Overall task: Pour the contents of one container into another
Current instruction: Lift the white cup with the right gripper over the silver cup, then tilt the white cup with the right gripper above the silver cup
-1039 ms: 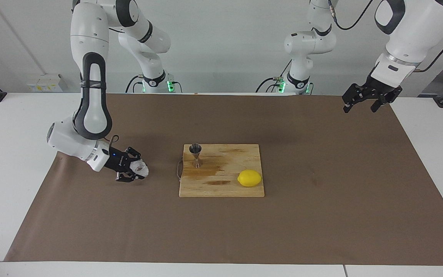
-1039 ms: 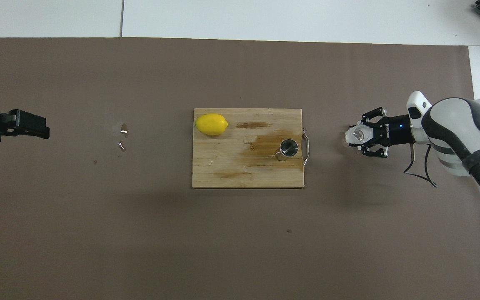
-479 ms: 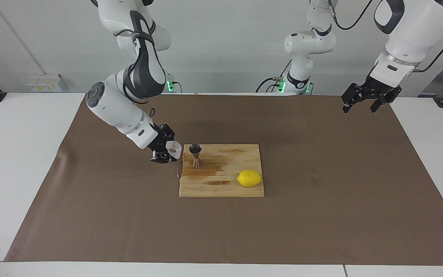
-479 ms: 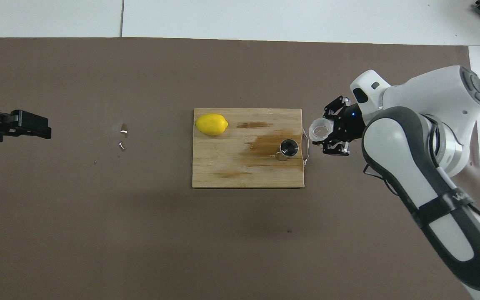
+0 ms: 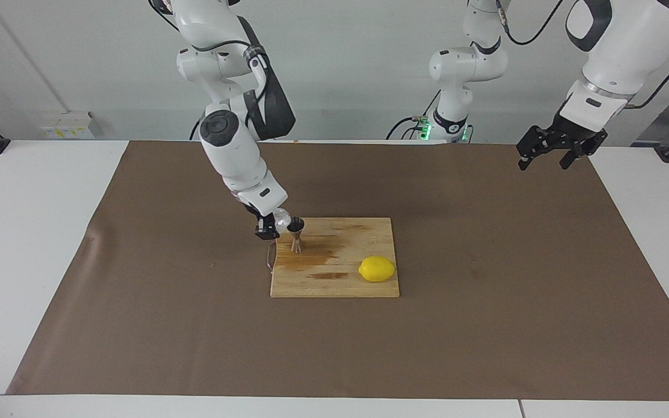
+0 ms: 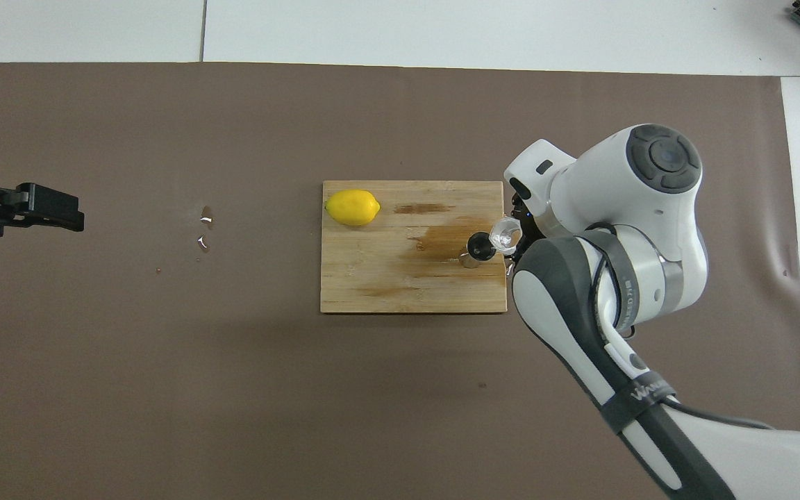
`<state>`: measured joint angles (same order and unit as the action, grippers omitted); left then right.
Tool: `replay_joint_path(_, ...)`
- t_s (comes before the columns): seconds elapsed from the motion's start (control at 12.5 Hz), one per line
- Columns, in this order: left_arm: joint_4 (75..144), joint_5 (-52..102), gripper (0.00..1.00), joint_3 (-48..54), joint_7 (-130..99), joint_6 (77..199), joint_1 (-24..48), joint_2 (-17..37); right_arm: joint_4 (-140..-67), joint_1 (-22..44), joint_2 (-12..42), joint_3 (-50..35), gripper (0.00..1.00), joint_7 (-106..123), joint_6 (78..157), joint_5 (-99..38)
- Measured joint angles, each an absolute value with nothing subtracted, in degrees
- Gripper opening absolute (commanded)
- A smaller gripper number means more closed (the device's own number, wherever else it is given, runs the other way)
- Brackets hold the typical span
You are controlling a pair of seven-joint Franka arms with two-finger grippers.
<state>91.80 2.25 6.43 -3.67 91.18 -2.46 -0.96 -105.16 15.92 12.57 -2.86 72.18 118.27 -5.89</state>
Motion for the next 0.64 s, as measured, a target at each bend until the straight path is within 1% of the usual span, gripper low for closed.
replay_joint_path(0.16, 91.80, 2.25, 1.00, 6.42, -3.67, 91.18, -2.46, -0.96, -104.98, 17.86, 12.45, -2.86, 0.39, 69.87, 118.33, -0.59)
replay_joint_path(0.64, 91.80, 2.25, 1.00, 6.40, -3.67, 91.18, -2.48, -0.96, -104.87, 20.84, 12.09, -2.86, 0.39, 64.32, 118.34, 11.41)
